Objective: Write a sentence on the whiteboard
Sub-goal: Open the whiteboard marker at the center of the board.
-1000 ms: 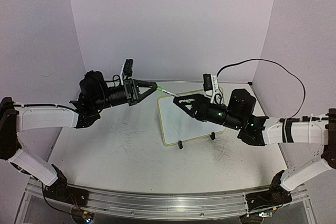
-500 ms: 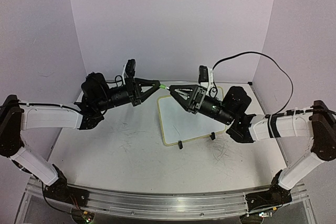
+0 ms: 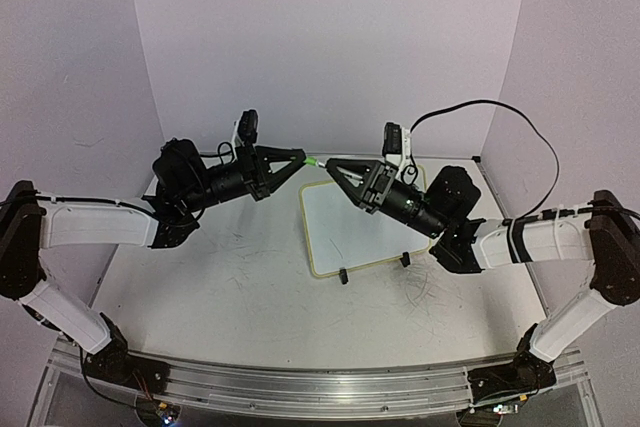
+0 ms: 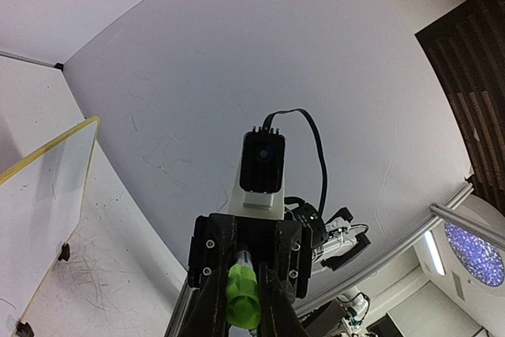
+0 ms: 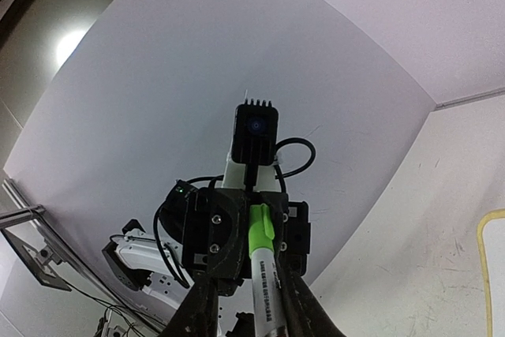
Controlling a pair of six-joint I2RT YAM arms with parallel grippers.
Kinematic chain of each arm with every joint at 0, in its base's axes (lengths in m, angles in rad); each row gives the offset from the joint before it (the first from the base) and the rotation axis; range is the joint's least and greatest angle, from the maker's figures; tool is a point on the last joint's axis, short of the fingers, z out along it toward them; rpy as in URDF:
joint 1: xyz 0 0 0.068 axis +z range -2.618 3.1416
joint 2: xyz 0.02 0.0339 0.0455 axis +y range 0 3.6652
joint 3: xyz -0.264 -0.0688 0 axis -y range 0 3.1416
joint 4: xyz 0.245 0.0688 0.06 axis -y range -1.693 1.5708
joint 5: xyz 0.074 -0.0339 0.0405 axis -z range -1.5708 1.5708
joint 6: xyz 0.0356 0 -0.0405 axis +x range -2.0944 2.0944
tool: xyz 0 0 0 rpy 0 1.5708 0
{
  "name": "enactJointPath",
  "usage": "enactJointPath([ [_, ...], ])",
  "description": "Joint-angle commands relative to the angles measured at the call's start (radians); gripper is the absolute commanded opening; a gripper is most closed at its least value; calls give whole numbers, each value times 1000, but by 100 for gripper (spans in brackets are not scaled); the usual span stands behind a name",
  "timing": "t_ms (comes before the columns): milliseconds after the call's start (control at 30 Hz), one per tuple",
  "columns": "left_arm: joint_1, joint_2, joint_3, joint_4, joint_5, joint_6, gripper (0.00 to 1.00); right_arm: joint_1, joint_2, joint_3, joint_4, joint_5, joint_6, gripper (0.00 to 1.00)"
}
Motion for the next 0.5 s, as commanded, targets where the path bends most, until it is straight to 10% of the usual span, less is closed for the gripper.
enactJointPath([
  [0, -5, 5, -16, 45, -4, -9, 0, 1, 11, 5, 76, 24, 9, 27],
  [467, -5, 16, -17, 52, -5, -10, 0, 0, 33, 21, 73, -21, -5, 4],
])
